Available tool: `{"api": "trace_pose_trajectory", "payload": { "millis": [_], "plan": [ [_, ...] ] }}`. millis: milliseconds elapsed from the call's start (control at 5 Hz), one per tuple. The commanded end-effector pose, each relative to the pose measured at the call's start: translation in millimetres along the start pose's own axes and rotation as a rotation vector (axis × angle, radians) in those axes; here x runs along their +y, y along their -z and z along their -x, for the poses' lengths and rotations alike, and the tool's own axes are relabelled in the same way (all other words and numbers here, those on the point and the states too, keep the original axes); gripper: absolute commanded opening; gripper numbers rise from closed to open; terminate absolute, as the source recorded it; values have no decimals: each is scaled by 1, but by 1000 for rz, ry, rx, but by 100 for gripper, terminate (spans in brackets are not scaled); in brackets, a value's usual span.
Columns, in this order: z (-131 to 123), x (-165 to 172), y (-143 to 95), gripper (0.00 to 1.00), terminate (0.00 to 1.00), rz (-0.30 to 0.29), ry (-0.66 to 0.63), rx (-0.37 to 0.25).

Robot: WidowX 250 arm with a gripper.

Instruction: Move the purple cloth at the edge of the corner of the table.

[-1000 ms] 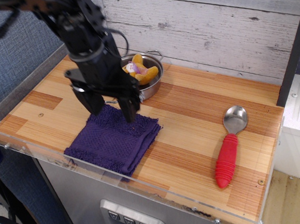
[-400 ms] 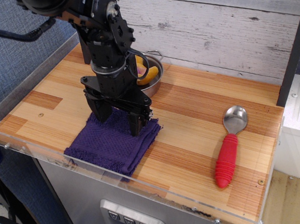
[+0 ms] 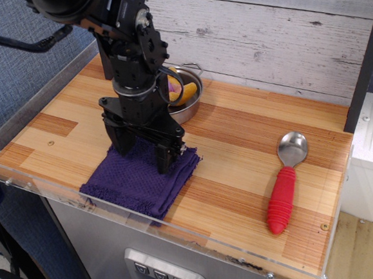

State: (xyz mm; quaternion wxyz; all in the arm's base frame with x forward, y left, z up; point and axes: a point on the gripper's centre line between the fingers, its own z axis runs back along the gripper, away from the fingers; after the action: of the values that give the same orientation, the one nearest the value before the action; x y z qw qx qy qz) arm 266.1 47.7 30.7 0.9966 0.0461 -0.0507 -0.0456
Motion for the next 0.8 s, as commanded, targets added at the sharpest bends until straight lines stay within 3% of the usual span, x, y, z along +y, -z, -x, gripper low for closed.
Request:
{"api": "trace_pose_trajectory", "payload": {
  "millis": [0,600],
  "plan": [
    [-3,9,1,100,0,-21,3,10],
    [-2,5,9,100,0,10,10,44]
  ]
}}
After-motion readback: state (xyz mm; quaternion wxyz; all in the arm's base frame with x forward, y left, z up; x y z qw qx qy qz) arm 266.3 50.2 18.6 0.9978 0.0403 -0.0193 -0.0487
